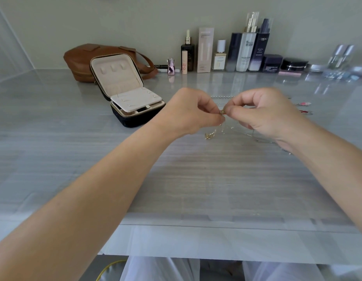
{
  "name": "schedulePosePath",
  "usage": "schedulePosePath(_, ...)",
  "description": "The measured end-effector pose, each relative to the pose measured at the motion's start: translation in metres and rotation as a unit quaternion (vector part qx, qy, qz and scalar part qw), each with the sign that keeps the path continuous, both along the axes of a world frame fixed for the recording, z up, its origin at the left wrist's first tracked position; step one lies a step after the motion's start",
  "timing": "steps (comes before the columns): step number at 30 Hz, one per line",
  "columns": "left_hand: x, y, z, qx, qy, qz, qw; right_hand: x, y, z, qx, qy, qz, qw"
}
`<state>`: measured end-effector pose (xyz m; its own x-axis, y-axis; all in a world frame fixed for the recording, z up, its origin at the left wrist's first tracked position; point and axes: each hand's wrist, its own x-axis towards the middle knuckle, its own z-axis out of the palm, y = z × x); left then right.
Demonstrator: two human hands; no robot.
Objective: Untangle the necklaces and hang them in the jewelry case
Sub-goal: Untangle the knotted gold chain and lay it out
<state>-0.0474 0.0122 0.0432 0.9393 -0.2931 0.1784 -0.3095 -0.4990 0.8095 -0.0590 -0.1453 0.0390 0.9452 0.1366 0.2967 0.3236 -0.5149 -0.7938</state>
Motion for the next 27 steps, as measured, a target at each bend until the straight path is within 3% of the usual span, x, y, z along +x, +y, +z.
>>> schedulePosePath(27, 0.007, 0.01, 0.008, -0.021, 0.007, 0.079, 0.997, -0.001, 0.0, -0.002, -0.044, 0.012, -0.034, 0.998)
